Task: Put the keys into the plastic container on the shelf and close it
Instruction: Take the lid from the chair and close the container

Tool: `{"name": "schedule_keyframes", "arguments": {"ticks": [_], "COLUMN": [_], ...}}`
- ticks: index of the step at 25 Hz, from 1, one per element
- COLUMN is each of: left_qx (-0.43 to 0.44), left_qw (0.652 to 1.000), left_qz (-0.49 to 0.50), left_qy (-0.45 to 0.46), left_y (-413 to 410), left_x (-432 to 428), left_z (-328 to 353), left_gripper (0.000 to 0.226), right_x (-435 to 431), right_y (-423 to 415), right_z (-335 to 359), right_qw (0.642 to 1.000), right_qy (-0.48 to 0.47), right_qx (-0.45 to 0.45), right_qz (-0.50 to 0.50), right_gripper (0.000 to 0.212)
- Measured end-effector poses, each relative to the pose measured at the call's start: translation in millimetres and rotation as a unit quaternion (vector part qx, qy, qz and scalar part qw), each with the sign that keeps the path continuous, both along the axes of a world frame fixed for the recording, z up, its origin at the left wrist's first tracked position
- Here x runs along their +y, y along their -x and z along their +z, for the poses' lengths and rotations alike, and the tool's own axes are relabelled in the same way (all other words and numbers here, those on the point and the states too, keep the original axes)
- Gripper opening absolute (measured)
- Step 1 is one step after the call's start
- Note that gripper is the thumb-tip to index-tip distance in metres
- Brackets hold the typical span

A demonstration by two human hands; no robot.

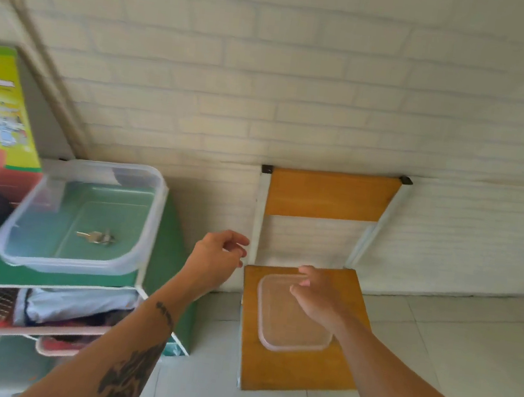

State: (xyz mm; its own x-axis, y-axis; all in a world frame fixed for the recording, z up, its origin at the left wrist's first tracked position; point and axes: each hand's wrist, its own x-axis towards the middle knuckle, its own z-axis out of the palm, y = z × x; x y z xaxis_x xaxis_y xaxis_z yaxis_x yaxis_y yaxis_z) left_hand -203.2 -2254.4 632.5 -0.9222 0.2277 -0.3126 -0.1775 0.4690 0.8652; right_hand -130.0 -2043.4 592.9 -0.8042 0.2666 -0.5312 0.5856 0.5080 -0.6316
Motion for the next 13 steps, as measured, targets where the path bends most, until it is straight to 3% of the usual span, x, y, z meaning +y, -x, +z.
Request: {"name": "schedule_keyframes", "arguments": {"ticks": [6, 13], "left_qx": [-0.171, -0.244], "left_qw": [0.984, 0.965], "left_qz": [0.048, 0.051], "left_qy": [0.023, 0.084], "left_y": [-15.0, -11.4], "left_x": [76.2, 125.2], "left_z": [-78.6, -191.4], "left_gripper": [0.031, 0.056], "right_x": [85.0, 134.1], "right_y": [-19.2, -10.4], "right_z": [-60.7, -168.0], "right_qw": [0.995, 0.987], "right_qy": [0.020, 0.027], "right_qx": [-0.096, -0.151], "right_qz": [-0.010, -0.042], "right_gripper": [0.060, 0.053]}}
